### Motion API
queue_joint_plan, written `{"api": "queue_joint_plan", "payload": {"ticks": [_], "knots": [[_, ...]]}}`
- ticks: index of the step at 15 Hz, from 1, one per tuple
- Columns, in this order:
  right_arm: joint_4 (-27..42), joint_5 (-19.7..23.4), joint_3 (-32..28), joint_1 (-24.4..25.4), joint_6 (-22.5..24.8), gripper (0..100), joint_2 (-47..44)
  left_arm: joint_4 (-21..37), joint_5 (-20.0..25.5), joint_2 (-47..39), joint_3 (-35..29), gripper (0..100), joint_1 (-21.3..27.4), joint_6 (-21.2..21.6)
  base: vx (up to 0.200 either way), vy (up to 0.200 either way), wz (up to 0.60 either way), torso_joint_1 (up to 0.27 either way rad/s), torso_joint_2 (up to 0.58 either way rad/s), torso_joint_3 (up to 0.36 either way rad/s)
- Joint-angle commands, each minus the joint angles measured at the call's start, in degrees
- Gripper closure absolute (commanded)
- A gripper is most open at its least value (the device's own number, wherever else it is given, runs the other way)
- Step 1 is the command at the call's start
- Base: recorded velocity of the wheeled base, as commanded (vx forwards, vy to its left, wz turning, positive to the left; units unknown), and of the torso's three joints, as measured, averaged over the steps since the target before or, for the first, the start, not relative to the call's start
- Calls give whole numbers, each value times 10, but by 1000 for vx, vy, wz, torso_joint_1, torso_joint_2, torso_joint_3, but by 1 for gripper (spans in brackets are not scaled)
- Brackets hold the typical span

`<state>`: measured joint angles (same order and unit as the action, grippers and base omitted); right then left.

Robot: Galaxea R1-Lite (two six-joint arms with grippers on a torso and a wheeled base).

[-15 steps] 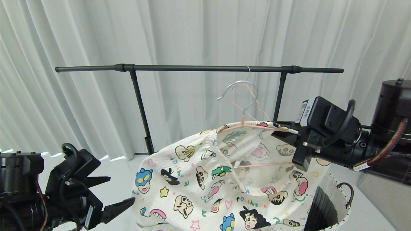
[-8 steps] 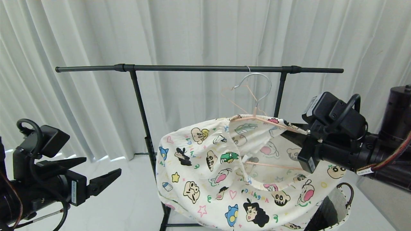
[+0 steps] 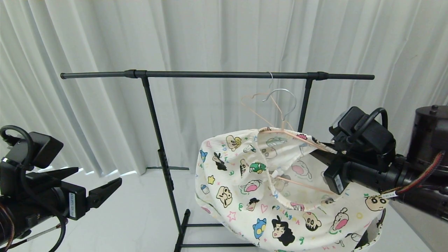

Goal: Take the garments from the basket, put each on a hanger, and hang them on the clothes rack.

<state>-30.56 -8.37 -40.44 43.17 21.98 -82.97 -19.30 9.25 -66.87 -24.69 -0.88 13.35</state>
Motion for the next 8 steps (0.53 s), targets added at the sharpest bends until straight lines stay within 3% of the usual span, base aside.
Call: {"api": "queue_joint_plan", "payload": {"ticks": [1,8], "knots": [[0,-6,-1,0,-1,100,-11,0,0,2,-2,0,0,0,0,0,0,0,0,0],[0,-21,-1,0,-4,100,-11,0,0,9,-8,0,0,2,0,0,0,0,0,0]]}}
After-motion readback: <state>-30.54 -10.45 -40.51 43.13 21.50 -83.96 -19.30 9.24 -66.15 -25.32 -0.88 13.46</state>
